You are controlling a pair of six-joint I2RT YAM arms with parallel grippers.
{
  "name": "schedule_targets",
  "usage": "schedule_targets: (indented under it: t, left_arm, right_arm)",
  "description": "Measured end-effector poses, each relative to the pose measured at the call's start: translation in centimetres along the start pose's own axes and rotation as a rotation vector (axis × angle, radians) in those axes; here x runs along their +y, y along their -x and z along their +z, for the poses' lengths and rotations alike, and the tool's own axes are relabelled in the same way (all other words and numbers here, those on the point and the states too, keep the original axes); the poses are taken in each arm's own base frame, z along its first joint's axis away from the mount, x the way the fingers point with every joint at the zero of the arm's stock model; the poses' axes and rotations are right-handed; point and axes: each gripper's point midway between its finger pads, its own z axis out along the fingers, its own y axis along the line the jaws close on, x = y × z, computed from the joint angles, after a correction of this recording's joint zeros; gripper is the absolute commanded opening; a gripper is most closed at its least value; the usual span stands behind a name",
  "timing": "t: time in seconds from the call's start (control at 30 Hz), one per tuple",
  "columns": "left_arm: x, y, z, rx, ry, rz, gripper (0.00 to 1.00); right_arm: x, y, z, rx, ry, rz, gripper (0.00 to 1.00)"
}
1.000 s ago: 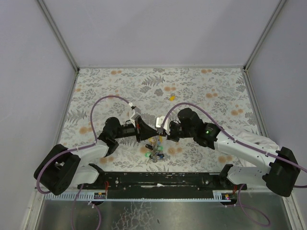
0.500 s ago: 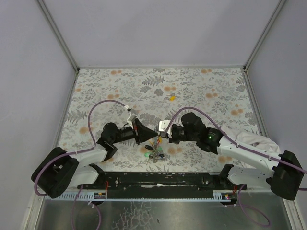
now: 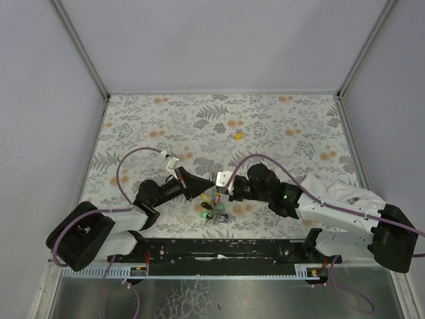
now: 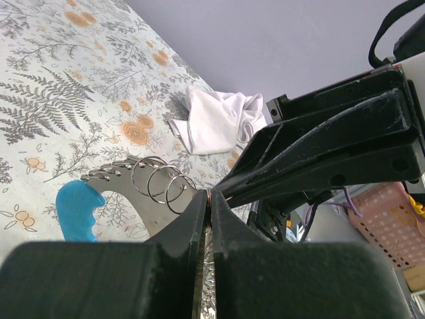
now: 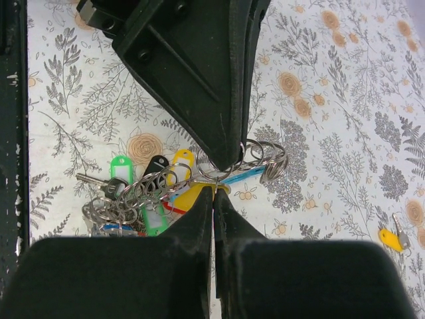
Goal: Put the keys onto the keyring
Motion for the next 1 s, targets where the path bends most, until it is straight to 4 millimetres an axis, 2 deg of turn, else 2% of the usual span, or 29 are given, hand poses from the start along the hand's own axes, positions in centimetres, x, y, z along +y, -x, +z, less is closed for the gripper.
schedule_targets:
  t: [0.17,0.3,0.4,0.57,0.83,1.0]
  left_arm:
    - [0.3,0.3,-0.3,-0.044,0.028,-0.031,0.01]
    - [0.7,0.7,-0.4,-0.08,0.05,-0.046,0.27]
    - [0.9,1.4,-0.4,-0.113,0.062,-0.036,0.38]
    - [0.4,2.6,-0.8,-0.142,0.061,0.048,0.39]
    - [-1.4,4.2,-1.4,-0.11,0.033,0.3,0.39]
    - [-1.4,3.2,-0.8,-0.019,0.01,0.349,0.37]
  right_arm:
    - [0.0,0.2,0.5,-0.007,-0.019,0.001,0.0]
    - [-0.1,0.1,1.0,-0.003,-0.033,0.0,0.0]
    - [0.8,-0.1,1.0,0.012,-0.012,-0.004,0.0]
    - [0.6,-0.4,0.2,0.061,-0.019,-0.026,0.0]
    - [-0.4,0.0,-0.5,0.123,-0.03,-0.07,0.0]
    - [-0.7,0.2,-0.7,0.143,-0.025,-0.088,0.0]
